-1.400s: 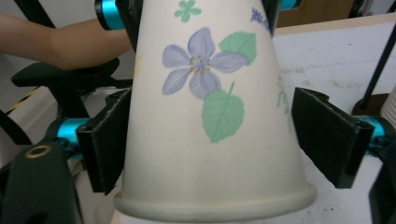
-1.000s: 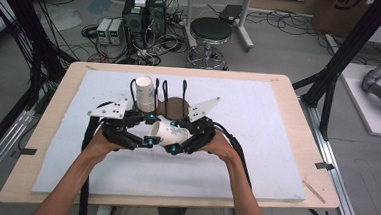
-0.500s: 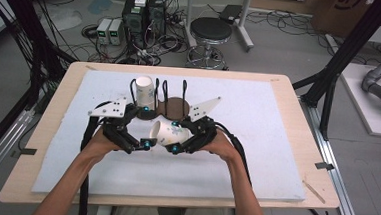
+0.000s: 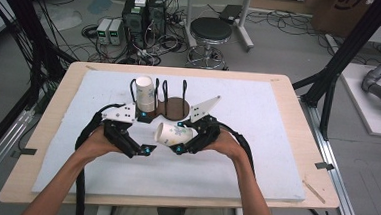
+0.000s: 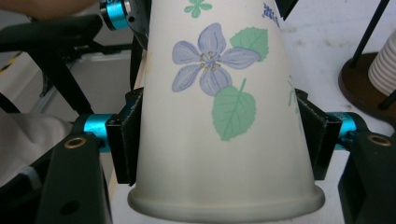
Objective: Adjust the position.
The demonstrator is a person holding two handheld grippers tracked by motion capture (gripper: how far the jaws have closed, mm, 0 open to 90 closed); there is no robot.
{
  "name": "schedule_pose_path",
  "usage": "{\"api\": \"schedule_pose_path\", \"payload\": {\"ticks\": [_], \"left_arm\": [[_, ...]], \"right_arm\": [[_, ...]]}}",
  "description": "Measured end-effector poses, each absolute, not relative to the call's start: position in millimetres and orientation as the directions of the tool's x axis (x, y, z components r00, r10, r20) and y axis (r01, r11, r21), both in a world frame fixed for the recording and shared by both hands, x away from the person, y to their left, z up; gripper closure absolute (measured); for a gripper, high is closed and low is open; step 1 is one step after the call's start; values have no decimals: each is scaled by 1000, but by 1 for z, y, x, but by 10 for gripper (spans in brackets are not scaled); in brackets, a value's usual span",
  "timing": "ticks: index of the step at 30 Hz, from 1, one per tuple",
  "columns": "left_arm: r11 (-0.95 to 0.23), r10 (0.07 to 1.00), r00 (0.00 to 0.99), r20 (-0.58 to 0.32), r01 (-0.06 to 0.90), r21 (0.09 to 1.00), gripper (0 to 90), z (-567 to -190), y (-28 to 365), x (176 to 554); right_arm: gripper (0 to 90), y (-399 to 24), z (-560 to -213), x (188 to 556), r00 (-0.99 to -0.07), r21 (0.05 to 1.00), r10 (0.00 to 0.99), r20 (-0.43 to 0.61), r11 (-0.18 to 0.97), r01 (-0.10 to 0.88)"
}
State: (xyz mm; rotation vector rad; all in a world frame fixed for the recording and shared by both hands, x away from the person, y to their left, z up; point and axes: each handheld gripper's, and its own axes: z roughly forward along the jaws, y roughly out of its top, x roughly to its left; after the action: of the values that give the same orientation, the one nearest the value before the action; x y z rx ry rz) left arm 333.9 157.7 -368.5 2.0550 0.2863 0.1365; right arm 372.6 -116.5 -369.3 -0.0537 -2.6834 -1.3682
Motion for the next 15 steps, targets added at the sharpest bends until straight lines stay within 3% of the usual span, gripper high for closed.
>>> {"api": "schedule_pose_path", "payload": {"ticks": [8, 15], "left_arm": [[-592, 228, 973, -48, 177, 786, 49, -371, 149, 340], [-667, 223, 972, -75, 208, 715, 49, -373, 141, 346]], "right_arm": [[308, -112, -362, 370, -996, 718, 7, 86, 693, 67], [308, -99, -358, 366, -999, 589, 19, 50, 807, 45]]}}
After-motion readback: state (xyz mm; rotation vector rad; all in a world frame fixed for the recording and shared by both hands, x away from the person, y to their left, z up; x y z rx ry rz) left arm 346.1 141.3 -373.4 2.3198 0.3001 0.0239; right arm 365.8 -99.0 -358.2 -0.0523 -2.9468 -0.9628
